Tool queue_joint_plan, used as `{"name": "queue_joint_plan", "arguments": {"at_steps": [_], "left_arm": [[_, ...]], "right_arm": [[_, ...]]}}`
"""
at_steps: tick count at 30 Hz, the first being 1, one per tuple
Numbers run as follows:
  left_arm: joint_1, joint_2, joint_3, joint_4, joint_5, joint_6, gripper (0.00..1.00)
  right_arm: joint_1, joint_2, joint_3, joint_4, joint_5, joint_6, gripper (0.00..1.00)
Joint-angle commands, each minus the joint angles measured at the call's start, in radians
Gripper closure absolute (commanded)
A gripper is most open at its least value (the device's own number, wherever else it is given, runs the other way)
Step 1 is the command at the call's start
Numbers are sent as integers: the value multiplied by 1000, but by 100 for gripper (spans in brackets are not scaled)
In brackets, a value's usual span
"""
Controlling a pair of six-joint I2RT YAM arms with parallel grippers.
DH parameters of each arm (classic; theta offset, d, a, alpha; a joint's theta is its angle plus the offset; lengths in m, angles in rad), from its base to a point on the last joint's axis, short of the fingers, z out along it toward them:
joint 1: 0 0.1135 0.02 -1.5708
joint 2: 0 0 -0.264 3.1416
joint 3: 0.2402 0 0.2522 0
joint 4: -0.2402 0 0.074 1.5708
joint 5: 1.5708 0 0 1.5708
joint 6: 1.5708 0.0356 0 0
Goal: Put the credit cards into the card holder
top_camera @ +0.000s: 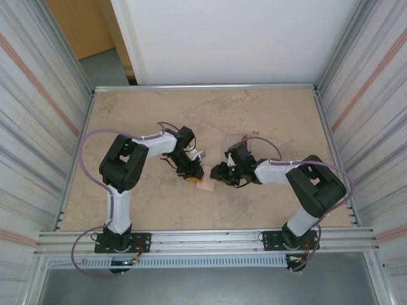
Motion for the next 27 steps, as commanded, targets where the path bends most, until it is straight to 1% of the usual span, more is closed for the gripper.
{"name": "queue_joint_plan", "arguments": {"at_steps": [1,6,10,16,27], "left_arm": [[-19,56,-14,8,-45,9,81],[-20,56,-16,9,-43,11,81],[-20,57,-17,9,-41,10,80],[-19,57,-16,9,-41,11,81],[-20,58,-19,10,-40,9,81]], "right_arm": [[17,27,25,-42,16,-23,60],[6,-12,1,-6,-6,-23,56],[-18,-41,-35,27,-45,-23,56],[-11,-25,-38,29,-65,-25,63],[-6,-20,-39,58,-63,-18,62]]}}
